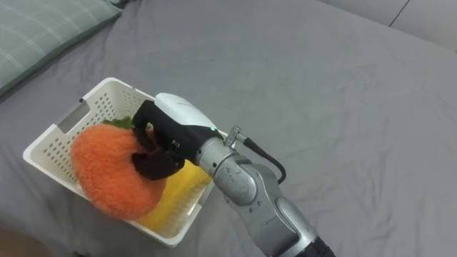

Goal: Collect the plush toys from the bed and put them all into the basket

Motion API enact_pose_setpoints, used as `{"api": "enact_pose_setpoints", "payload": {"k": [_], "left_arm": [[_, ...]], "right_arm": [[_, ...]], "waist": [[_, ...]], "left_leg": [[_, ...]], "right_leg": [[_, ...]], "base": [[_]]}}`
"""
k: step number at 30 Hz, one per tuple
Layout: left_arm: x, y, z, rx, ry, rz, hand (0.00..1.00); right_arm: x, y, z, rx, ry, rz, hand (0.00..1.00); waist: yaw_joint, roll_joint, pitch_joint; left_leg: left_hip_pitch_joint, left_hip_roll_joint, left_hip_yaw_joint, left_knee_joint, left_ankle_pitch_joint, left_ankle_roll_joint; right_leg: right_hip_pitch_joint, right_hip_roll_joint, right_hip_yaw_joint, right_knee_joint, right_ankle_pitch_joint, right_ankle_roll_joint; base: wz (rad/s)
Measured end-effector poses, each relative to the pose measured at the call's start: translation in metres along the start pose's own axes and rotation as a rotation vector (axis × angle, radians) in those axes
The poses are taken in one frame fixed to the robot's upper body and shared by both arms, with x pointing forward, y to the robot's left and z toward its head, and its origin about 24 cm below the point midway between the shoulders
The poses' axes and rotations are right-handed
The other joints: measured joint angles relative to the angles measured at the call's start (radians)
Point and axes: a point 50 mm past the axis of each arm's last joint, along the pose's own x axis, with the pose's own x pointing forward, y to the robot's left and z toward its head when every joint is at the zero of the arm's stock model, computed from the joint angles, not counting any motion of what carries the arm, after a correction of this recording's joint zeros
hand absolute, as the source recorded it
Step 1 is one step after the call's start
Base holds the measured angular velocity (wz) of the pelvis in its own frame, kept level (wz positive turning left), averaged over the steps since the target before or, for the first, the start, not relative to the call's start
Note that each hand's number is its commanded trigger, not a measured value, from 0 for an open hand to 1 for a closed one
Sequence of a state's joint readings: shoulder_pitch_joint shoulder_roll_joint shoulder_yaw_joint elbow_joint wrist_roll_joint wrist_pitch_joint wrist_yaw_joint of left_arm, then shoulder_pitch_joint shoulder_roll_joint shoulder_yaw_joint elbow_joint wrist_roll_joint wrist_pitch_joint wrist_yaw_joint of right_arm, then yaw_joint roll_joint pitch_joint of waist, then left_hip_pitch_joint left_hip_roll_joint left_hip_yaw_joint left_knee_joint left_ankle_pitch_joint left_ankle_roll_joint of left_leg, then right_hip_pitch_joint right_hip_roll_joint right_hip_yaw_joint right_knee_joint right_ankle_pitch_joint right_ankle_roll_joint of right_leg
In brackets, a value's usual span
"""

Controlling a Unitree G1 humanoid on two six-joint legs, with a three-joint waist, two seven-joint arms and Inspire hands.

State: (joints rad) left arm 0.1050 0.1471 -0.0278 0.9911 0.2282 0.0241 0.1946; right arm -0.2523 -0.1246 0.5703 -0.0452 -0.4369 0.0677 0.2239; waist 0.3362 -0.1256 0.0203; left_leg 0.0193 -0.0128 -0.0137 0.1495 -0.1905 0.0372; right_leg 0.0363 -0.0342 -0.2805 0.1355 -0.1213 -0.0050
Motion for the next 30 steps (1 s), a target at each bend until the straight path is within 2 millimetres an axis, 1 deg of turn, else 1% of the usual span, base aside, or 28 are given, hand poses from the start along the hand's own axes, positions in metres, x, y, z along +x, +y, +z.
{"api": "enact_pose_setpoints", "payload": {"k": [12,16,24,30], "left_arm": [[-0.001,0.001,0.002,-0.001,-0.005,0.020,0.00],[-0.001,0.001,0.002,-0.008,-0.004,0.022,0.00],[-0.001,-0.001,0.002,-0.012,-0.001,0.020,0.00],[-0.001,-0.001,0.002,-0.012,0.002,0.019,0.00]], "right_arm": [[-0.001,0.001,-0.005,0.000,0.020,0.002,0.00],[-0.001,0.002,-0.009,0.004,0.038,0.006,0.00],[-0.001,0.001,-0.010,0.002,0.040,-0.005,0.00],[-0.005,-0.003,-0.015,-0.012,0.055,-0.033,0.00]], "waist": [[-0.004,0.000,-0.0001],[-0.004,0.000,0.0000],[-0.006,0.002,0.0003],[-0.009,0.005,0.0030]], "left_leg": [[-0.002,0.000,-0.005,0.003,0.000,0.000],[0.000,0.000,-0.005,0.003,0.000,0.000],[0.001,-0.001,-0.006,0.004,0.000,0.000],[0.007,-0.001,-0.006,0.003,0.000,0.000]], "right_leg": [[-0.001,0.001,0.002,0.000,0.000,0.000],[0.002,0.001,0.003,0.000,0.000,0.000],[0.003,0.000,0.003,0.000,0.000,0.000],[0.009,0.000,0.002,0.000,0.000,0.001]], "base": [[0.00],[0.00],[0.00],[0.00]]}}
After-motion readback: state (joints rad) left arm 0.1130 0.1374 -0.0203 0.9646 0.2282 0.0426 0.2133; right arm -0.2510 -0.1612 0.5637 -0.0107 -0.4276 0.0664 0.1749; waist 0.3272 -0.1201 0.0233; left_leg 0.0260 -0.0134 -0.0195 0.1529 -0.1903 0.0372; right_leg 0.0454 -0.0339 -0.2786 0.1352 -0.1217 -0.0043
